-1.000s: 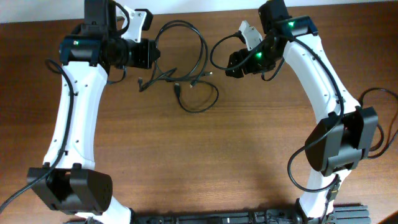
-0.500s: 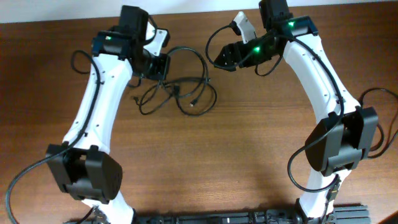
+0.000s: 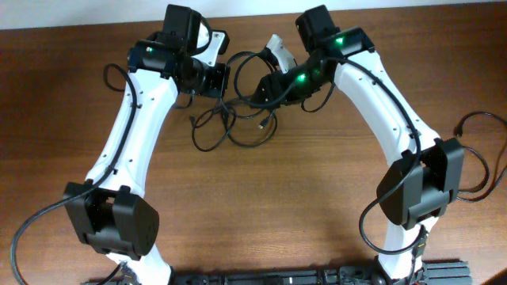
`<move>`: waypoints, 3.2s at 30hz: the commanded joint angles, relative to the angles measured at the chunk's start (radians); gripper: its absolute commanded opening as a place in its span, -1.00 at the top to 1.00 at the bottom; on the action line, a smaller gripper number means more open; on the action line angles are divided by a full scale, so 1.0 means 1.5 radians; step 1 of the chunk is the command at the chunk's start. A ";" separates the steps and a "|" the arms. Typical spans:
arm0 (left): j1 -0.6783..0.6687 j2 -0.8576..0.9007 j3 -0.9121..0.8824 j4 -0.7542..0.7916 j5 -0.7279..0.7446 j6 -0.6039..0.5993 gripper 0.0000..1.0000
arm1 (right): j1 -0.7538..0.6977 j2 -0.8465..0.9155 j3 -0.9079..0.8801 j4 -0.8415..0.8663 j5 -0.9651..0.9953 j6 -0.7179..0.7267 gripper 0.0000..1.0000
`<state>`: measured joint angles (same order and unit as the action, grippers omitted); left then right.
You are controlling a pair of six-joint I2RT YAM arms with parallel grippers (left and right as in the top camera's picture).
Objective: Untangle cables
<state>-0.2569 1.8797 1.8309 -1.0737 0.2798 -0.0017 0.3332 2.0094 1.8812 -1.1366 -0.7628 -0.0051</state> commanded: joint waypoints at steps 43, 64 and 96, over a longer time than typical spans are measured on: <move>0.002 0.023 0.002 -0.055 0.000 -0.003 -0.55 | 0.002 0.039 -0.025 -0.104 0.384 0.146 0.83; -0.086 0.275 0.002 0.045 -0.021 0.040 0.30 | -0.283 0.039 -0.025 -0.222 0.377 0.148 0.67; -0.056 0.083 0.320 -0.105 0.125 0.073 1.00 | -0.283 0.039 -0.025 -0.220 0.396 0.145 0.67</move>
<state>-0.3851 2.0758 2.2272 -1.2335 0.3607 0.0769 -0.0917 2.0605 1.8484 -1.4658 -0.1905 0.2245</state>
